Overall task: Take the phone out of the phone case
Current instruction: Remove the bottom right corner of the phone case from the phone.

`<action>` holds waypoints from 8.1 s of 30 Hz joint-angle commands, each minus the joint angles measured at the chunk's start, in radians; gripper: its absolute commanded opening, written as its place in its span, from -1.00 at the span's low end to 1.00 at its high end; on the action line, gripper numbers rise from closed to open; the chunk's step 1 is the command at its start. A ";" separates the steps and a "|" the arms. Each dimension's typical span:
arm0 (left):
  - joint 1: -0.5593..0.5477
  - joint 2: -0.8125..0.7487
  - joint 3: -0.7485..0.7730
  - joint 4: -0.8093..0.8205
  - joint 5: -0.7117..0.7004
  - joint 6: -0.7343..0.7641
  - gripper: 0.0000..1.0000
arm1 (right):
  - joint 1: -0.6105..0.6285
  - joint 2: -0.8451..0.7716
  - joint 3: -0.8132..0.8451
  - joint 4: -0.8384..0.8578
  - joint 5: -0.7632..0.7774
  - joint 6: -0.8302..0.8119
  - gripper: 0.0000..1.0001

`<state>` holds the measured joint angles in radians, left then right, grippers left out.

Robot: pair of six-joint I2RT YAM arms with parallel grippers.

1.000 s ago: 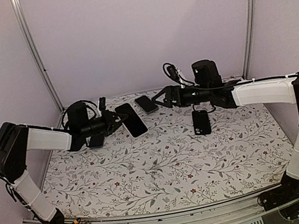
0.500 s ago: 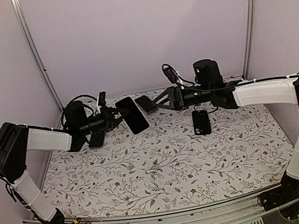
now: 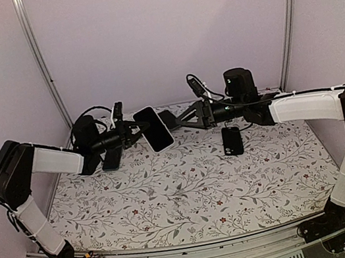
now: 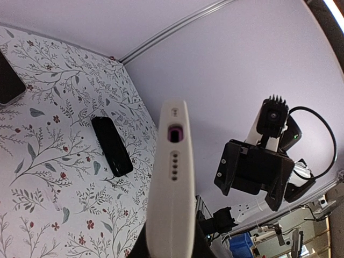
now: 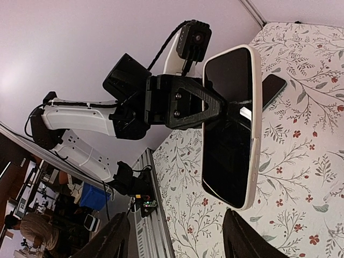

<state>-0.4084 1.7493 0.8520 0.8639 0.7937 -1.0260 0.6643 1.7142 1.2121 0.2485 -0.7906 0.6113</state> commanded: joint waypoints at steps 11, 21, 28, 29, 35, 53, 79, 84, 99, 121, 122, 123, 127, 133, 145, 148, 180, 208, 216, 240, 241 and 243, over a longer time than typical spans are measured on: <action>-0.033 0.043 0.066 0.352 0.073 -0.239 -1.00 | -0.002 0.079 0.024 0.096 -0.070 0.074 0.05; -0.034 0.072 0.053 0.460 0.061 -0.336 -1.00 | -0.002 0.088 0.008 0.245 -0.158 0.147 -0.29; -0.035 0.098 0.072 0.533 0.043 -0.426 -1.00 | 0.000 0.075 0.005 0.302 -0.221 0.176 -0.39; -0.035 0.100 0.077 0.539 0.042 -0.431 -1.00 | 0.001 0.074 0.006 0.302 -0.225 0.175 -0.40; -0.036 0.105 0.091 0.541 0.035 -0.445 -1.00 | 0.006 0.077 0.017 0.302 -0.240 0.180 -0.42; -0.057 0.114 0.087 0.552 -0.003 -0.504 -1.00 | 0.013 0.052 0.072 0.301 -0.240 0.149 -0.75; -0.127 0.168 0.172 0.568 0.009 -0.620 -1.00 | 0.043 0.002 0.108 0.301 -0.241 0.058 -1.00; -0.137 0.194 0.185 0.584 0.007 -0.684 -1.00 | 0.044 -0.003 0.103 0.286 -0.227 0.035 -1.00; -0.137 0.179 0.216 0.532 0.021 -0.644 -1.00 | 0.043 -0.018 0.094 0.167 -0.162 -0.018 -0.64; -0.097 0.155 0.206 0.556 0.004 -0.691 -1.00 | -0.008 -0.095 -0.020 0.249 -0.174 0.048 0.03; -0.096 0.153 0.205 0.558 0.002 -0.694 -1.00 | -0.010 -0.096 -0.026 0.252 -0.177 0.057 0.03; -0.095 0.152 0.206 0.562 0.001 -0.697 -1.00 | -0.012 -0.098 -0.030 0.255 -0.178 0.061 0.01; -0.093 0.148 0.212 0.568 0.004 -0.702 -1.00 | -0.015 -0.103 -0.043 0.270 -0.182 0.078 -0.19; -0.095 0.146 0.216 0.568 0.011 -0.709 -1.00 | -0.015 -0.104 -0.041 0.295 -0.189 0.091 -0.59; -0.144 0.164 0.226 0.465 0.037 -0.731 -1.00 | 0.025 -0.064 0.116 0.342 -0.230 0.070 -0.89; -0.157 0.168 0.232 0.442 0.042 -0.738 -1.00 | 0.038 -0.045 0.157 0.343 -0.236 0.060 -0.89; -0.221 0.230 0.283 0.398 0.093 -0.797 -1.00 | 0.059 -0.022 0.217 0.389 -0.265 0.032 -0.70; -0.240 0.262 0.322 0.488 0.101 -0.873 -1.00 | 0.057 -0.028 0.199 0.210 -0.164 -0.106 -0.50; -0.251 0.289 0.322 0.558 0.092 -0.927 -1.00 | 0.057 -0.032 0.220 0.214 -0.172 -0.119 -0.41; -0.233 0.279 0.274 0.746 0.001 -0.997 -1.00 | 0.040 -0.002 0.284 0.267 -0.191 -0.079 -0.20; -0.219 0.264 0.257 0.752 -0.015 -0.982 -1.00 | 0.033 -0.011 0.269 0.267 -0.187 -0.060 -0.17; -0.192 0.227 0.226 0.751 -0.034 -0.948 -1.00 | 0.018 -0.029 0.233 0.267 -0.176 -0.035 -0.11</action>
<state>-0.5571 1.9972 1.1545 1.5211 0.6846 -2.0945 0.6598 1.7226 1.4437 0.3138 -1.0267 0.5632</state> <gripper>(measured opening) 0.095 0.422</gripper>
